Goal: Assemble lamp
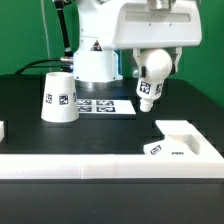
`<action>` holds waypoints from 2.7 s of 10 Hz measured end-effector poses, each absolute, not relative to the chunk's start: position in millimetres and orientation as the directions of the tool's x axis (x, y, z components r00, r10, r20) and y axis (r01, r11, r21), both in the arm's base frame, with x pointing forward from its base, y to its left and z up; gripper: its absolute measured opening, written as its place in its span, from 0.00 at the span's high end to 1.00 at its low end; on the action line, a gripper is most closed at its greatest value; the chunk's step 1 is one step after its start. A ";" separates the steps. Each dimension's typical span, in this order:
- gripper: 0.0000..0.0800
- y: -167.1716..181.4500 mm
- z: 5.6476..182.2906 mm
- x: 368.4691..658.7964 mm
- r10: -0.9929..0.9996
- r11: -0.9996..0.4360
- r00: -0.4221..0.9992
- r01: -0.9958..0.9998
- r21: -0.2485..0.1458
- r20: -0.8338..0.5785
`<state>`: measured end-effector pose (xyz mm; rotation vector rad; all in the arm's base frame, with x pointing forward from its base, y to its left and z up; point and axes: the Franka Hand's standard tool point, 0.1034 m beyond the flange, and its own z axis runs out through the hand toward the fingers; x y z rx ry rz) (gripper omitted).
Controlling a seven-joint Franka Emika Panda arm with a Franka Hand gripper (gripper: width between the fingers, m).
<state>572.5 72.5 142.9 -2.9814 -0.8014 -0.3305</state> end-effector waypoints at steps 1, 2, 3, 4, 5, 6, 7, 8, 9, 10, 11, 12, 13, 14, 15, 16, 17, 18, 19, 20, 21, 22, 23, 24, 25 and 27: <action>0.28 79.9 149.2 582.1 0.479 -0.872 0.848 0.489 0.017 0.226; 0.28 90.7 152.9 589.1 0.462 -0.881 0.854 0.473 0.012 0.239; 0.28 99.4 154.6 596.5 0.458 -0.882 0.853 0.471 0.010 0.249; 0.28 97.5 152.6 595.5 0.460 -0.881 0.853 0.472 0.010 0.246; 0.28 96.4 151.6 594.8 0.458 -0.882 0.855 0.470 0.009 0.244; 0.28 96.7 151.4 594.7 0.459 -0.882 0.855 0.471 0.009 0.244; 0.28 95.7 151.0 595.0 0.467 -0.878 0.849 0.479 0.013 0.247; 0.28 93.2 149.4 595.8 0.482 -0.870 0.841 0.494 0.018 0.247; 0.28 94.5 152.7 605.5 0.484 -0.868 0.840 0.496 0.014 0.245; 0.28 93.7 154.1 616.3 0.490 -0.865 0.834 0.502 0.019 0.256; 0.28 94.6 157.4 624.7 0.488 -0.865 0.838 0.501 0.010 0.245; 0.28 95.6 162.3 632.3 0.486 -0.866 0.838 0.500 0.008 0.249; 0.28 96.4 162.5 635.4 0.482 -0.868 0.833 0.496 0.018 0.271; 0.28 97.3 160.1 634.3 0.481 -0.869 0.829 0.495 0.025 0.285; 0.28 96.4 159.2 633.2 0.481 -0.869 0.831 0.495 0.023 0.279; 0.28 95.3 159.2 634.5 0.483 -0.868 0.827 0.496 0.030 0.289; 0.28 95.6 157.8 634.2 0.483 -0.867 0.827 0.497 0.029 0.288; 0.28 95.3 155.0 634.8 0.481 -0.869 0.819 0.493 0.043 0.313; 0.28 95.4 151.7 633.9 0.482 -0.868 0.818 0.495 0.043 0.314; 0.28 94.5 150.2 636.3 0.479 -0.870 0.814 0.491 0.052 0.329; 0.28 95.4 147.0 635.3 0.479 -0.869 0.815 0.492 0.049 0.326; 0.28 95.6 143.1 634.5 0.480 -0.869 0.816 0.492 0.048 0.323; 0.28 96.4 139.3 633.9 0.480 -0.869 0.816 0.493 0.046 0.321; 0.28 98.0 136.6 632.7 0.482 -0.868 0.816 0.495 0.044 0.318; 0.28 99.1 136.2 632.6 0.483 -0.867 0.815 0.496 0.044 0.319; 0.28 100.5 135.8 632.0 0.485 -0.866 0.815 0.498 0.044 0.318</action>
Offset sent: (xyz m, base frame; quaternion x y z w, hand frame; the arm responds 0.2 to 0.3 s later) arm 0.0000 0.0000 0.0000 0.0000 0.0000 0.0000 1.0000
